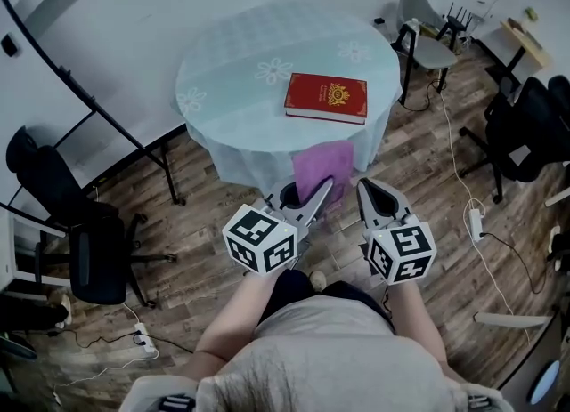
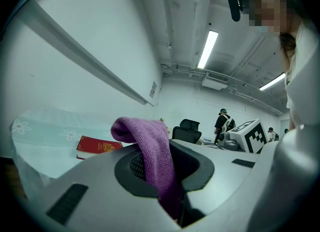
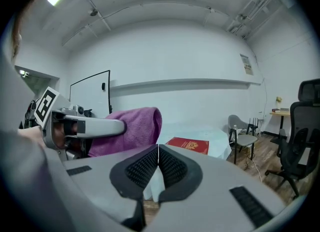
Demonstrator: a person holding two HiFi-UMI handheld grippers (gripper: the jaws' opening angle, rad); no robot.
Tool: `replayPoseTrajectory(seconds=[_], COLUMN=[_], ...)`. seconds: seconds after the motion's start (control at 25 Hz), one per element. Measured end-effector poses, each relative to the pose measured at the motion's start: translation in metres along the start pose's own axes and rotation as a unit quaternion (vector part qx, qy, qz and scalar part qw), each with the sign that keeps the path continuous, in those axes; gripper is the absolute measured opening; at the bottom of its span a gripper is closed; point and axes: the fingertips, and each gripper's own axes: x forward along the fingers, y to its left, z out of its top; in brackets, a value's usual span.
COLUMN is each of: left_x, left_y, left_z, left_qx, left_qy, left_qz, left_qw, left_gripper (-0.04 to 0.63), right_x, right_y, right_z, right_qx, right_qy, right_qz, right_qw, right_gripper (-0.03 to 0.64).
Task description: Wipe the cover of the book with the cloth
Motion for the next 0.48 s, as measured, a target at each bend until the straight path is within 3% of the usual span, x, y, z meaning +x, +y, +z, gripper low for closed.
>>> replayPoseTrajectory(seconds=[0.48], left_x=[0.039], left_y=[0.037], left_z=[-0.005], left_qx=[-0.011], left_qy=[0.020], left_qz=[-0.004], left_qw=[0.9997], left_gripper=[0.063], right_x=[0.036], right_y=[-0.032], right_z=[-0.004], right_qx=[0.020], right_qy=[0.006], right_qz=[-0.010], right_qw=[1.000], right_gripper=[0.023])
